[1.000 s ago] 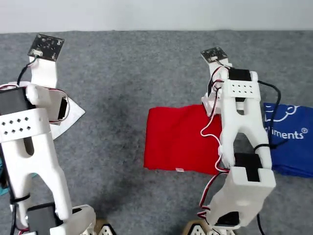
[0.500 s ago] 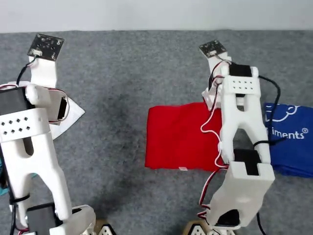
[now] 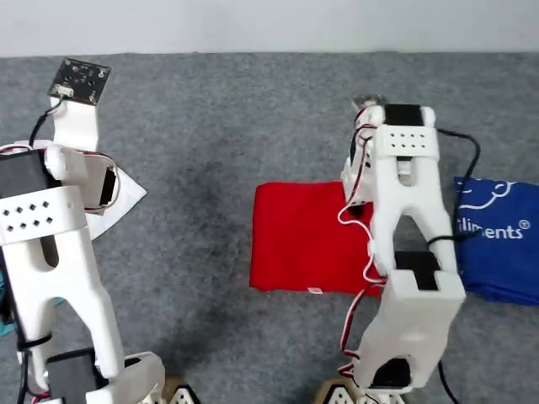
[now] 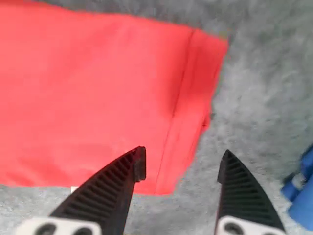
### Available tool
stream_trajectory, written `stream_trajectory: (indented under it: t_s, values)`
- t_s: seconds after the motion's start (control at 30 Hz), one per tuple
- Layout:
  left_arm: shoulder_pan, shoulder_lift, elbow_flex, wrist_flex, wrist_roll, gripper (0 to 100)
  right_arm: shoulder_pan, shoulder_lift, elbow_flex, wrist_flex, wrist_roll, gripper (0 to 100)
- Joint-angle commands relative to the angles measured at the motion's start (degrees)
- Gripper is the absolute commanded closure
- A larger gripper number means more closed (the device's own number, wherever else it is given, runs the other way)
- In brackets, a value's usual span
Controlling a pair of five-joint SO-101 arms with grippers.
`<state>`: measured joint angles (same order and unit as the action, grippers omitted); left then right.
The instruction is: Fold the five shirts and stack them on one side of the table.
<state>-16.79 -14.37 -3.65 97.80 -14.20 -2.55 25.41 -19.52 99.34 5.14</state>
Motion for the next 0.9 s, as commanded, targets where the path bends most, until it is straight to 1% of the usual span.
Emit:
stream_trajectory:
  t_s: [0.0, 0.2, 0.3, 0.33, 0.43, 0.47, 0.53, 0.57, 0.63, 0.7, 0.87]
  values:
    - [-0.26, 0.00, -0.84, -0.70, -0.70, 99, -0.13, 4.62, -3.08, 0.48, -2.64, 75.3]
    - [-0.26, -0.09, -0.84, 0.09, -0.79, 99, -0.31, 14.99, -3.34, -4.09, -5.10, 75.5]
    - [-0.26, -0.09, -0.84, 0.70, -0.79, 99, -0.04, 17.45, -3.34, -4.18, -4.31, 76.2]
    - [-0.26, -0.09, -0.84, 0.97, -0.79, 99, -0.04, 17.45, -3.34, -3.91, -2.64, 78.6]
    - [-0.26, -0.09, -0.84, 0.97, -0.79, 99, -0.04, 16.13, -3.34, -4.35, 3.52, 96.5]
    - [-0.26, -0.09, -0.84, 0.97, -0.79, 99, -0.04, 15.52, -3.34, -4.35, 4.31, 99.8]
    - [-0.26, -0.09, -0.84, 0.97, -0.79, 99, 0.75, 14.55, -3.08, -3.82, 5.71, 97.2]
    - [-0.26, -0.09, -0.84, 0.97, -0.79, 99, 1.36, 14.02, -3.08, -3.82, 6.68, 98.7]
    - [-0.26, -0.09, -0.84, 0.97, -0.79, 99, 2.95, 13.23, -3.43, -4.26, 10.64, 98.7]
    - [-0.26, -0.26, -0.84, 0.97, -0.70, 99, 4.79, 12.79, -4.92, -5.05, 16.70, 98.9]
    - [-0.26, -0.44, -0.84, 0.97, -0.62, 99, 8.04, 12.70, -13.98, -6.46, 35.25, 98.9]
